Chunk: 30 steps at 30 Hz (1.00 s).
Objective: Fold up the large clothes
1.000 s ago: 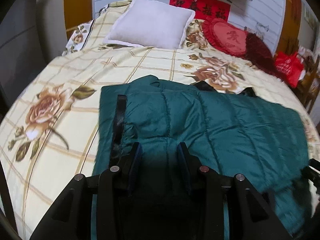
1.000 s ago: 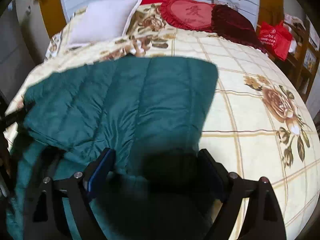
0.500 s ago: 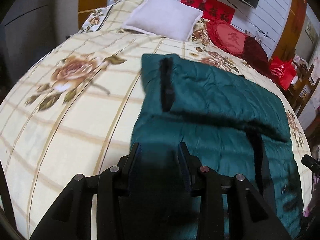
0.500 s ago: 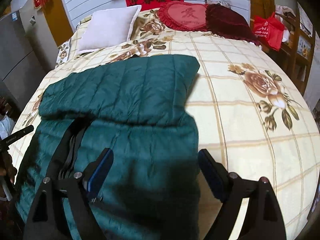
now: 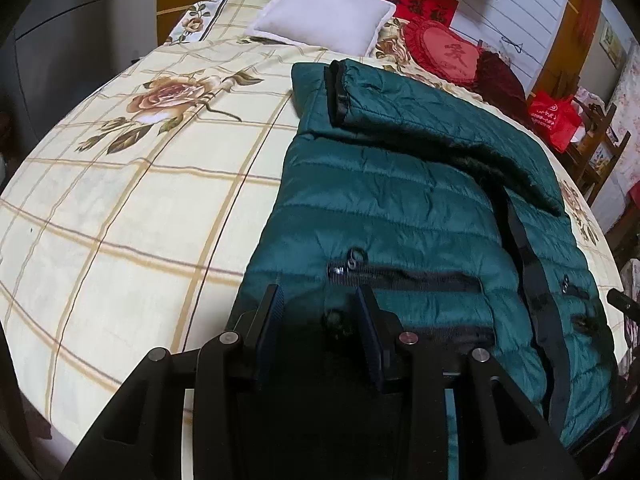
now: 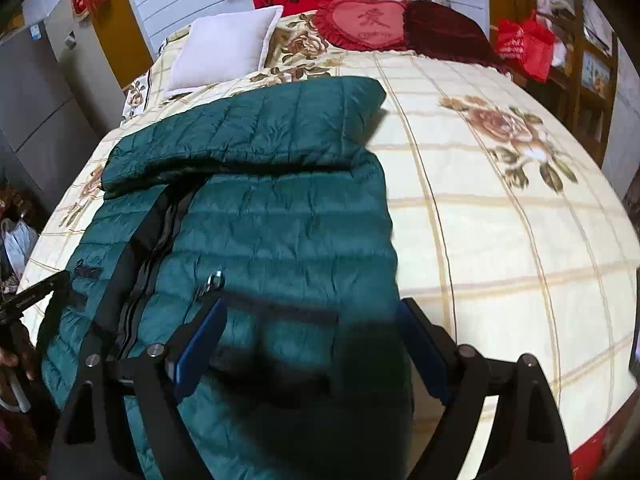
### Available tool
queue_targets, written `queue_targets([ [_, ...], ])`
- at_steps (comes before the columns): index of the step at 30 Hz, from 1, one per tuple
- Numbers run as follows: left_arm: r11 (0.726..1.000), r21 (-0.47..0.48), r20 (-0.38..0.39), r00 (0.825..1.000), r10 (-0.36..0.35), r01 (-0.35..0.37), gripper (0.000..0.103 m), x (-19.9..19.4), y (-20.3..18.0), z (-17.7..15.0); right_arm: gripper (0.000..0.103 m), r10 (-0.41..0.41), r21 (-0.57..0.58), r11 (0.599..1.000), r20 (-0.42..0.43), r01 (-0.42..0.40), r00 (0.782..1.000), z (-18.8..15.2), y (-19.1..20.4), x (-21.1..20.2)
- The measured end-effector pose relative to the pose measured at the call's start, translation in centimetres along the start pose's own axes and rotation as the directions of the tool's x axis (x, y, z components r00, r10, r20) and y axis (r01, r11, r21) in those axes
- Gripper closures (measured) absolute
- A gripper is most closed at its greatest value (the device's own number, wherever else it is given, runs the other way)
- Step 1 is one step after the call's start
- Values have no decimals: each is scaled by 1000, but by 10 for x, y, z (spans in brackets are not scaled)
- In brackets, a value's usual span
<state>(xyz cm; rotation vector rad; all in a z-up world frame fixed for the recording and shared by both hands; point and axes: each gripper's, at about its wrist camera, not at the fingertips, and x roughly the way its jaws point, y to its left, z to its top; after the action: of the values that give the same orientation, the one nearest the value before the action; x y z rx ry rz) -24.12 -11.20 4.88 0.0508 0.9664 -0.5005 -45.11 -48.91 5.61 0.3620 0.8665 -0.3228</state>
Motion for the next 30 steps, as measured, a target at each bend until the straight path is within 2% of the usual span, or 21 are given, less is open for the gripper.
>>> queue_targets([
  [15, 1000, -27, -16, 1000, -16, 15, 54, -18, 12, -19, 14, -56, 70, 996, -60, 60, 997, -44, -34, -14],
  [24, 999, -45, -11, 1000, -13, 12, 54, -33, 22, -31, 14, 29, 136, 991, -92, -16, 995, -52, -31, -1],
  [28, 999, -43, -10, 1000, 26, -27, 54, -37, 27, -35, 14, 61, 123, 991, -102, -48, 993, -58, -24, 5],
  [30, 999, -40, -13, 999, 33, -33, 54, -37, 29, -37, 19, 62, 120, 991, -83, -52, 995, -60, -23, 4],
])
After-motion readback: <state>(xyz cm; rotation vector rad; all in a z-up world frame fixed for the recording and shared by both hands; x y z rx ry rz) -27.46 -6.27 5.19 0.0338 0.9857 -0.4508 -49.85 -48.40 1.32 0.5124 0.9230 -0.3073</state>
